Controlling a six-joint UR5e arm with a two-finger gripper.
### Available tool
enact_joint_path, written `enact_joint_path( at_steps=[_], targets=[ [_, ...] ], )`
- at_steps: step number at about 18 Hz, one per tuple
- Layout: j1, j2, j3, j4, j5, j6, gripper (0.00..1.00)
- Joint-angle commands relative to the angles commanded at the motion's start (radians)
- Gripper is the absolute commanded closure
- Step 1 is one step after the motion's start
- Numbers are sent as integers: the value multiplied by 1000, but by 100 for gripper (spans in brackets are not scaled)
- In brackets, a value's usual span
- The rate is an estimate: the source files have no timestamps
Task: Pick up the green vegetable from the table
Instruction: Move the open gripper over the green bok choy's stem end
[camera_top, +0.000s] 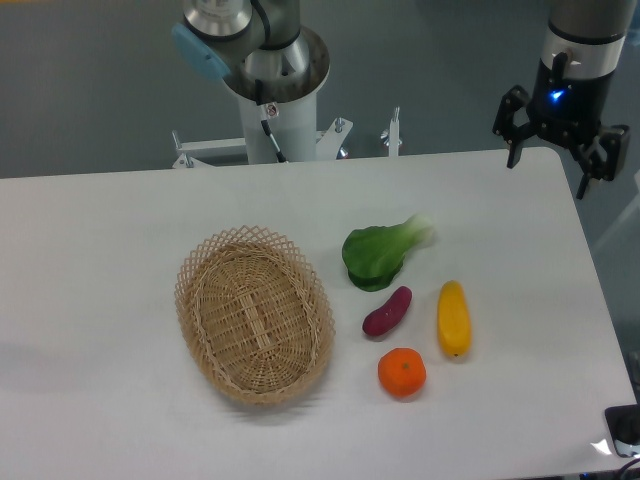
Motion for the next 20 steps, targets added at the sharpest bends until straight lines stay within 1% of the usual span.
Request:
enact_joint_path(
  at_steps=[1,4,8,11,13,15,18,20],
  targets=[
    [-2,2,-12,3,-3,0,0],
    [-2,0,-9,0,-12,2,0],
    [-6,2,-31,0,-12,-12,0],
    [-21,8,-84,8,-8,-14,0],
    [-25,8,-97,2,-9,-14,0],
    [-57,3,-110,0,-3,-14,0],
    [-63,11,-184,8,-2,-3,0],
    [-64,5,-213,2,2,-2,0]
  ],
)
